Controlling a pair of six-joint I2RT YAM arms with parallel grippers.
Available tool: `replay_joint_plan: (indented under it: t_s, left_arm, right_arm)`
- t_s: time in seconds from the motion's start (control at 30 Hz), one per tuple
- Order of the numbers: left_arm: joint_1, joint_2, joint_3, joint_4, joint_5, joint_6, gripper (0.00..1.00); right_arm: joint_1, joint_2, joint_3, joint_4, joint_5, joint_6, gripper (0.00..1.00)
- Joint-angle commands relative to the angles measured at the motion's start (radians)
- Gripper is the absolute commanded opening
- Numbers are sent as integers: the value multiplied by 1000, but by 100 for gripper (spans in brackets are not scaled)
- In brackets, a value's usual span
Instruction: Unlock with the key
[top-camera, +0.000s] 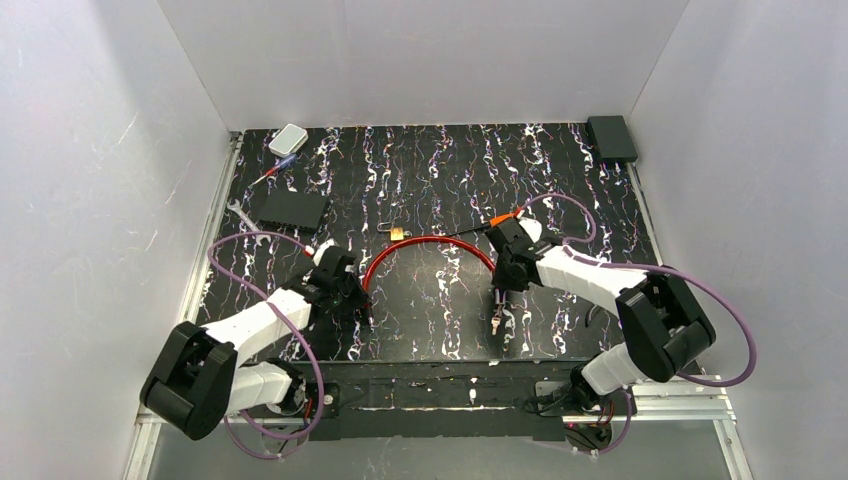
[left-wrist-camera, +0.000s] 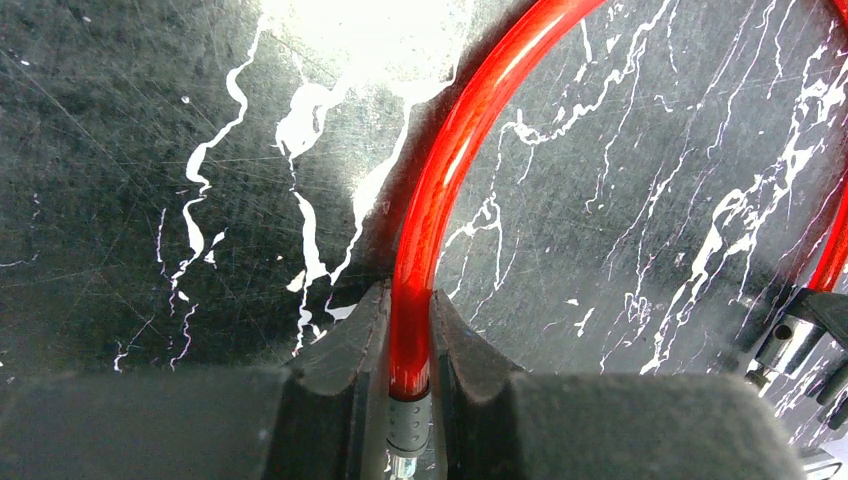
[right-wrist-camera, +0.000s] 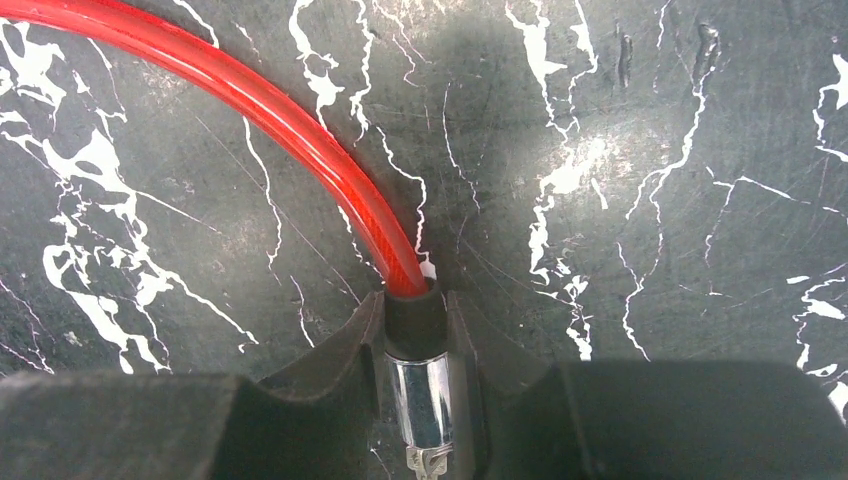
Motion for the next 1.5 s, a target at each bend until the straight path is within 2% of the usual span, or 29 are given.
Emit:
replay_joint_plan:
  t_s: [0.0,0.13,0.23,0.33,0.4,0.5,0.8,0.97,1.07,1.2,1.3,1.47]
  left_arm:
    - [11,-9,-30,-45,-13,31,7]
    - [11,-51,-37,-47,-12,44,27]
    - [11,-108,-16,-108,-52,65,44]
    - [11,-205,0,-153,-80,101,69]
    - [12,-255,21,-184,-86,125,82]
    - [14,-306,90,-267,-103,165,90]
    - [16,-375,447,-510,-213,395,94]
    - [15,-418,614,-517,-305,601,95]
    - [16,-478,594,-400,-344,720,98]
    - [14,-549,450,-241,-383,778,98]
    - [13,-562,345,-198,-375,774,98]
    - [14,-585,320,-183,-415,789,98]
  right_arm:
    - [-9,-37,-11,27,8,-35,34]
    - [-9,-37,9,8,7,-52,64]
    - [-9,-57,30,-8,18,-65,95]
    - [-9,-82,72,-44,36,-92,98]
    - [-9,-99,112,-73,52,-111,98]
    - [-9,-130,172,-107,68,-142,98]
    - [-9,-301,305,-72,178,-235,98]
    - [-9,-431,327,-22,239,-274,98]
    - [-9,-529,270,62,244,-304,98]
    - [-9,-659,145,185,236,-319,98]
    - [-9,-726,75,202,232,-312,98]
    - [-10,-849,-34,198,230,-284,99]
